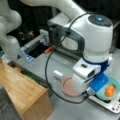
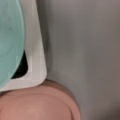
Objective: Pick up the pan. Place the pan on the table. Pick up the bowl. Place the bowl on the stove.
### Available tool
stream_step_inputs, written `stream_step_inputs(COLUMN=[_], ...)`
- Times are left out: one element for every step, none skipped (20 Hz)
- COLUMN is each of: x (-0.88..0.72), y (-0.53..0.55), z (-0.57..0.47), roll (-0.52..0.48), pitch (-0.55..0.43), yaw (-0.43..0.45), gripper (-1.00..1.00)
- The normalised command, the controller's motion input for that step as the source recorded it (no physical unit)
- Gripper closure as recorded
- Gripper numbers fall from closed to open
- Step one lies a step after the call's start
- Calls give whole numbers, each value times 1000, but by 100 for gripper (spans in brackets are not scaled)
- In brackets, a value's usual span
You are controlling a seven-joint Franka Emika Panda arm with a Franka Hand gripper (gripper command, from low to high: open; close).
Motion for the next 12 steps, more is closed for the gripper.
stream_step_inputs(x=[-407, -420, -432, -453, -483, -513, -581, -618, -665, -719, -736, -749], y=[-20, 30, 81, 132, 180, 214, 245, 259, 265, 268, 238, 224], z=[14, -5, -32, -61, -82, -106, -99, -93, -82, -68, -70, -70], roll=[-210, -207, -207, -205, -207, -194, -172, -167, -148, -129, -103, -96], pitch=[-31, -39, -50, -67, -80, -97, -121, -136, -155, -172, -195, -208], yaw=[128, 116, 103, 90, 83, 84, 96, 97, 104, 108, 109, 101], gripper=[-100, -100, -100, -100, -100, -100, -100, -100, -100, -100, -100, -100])
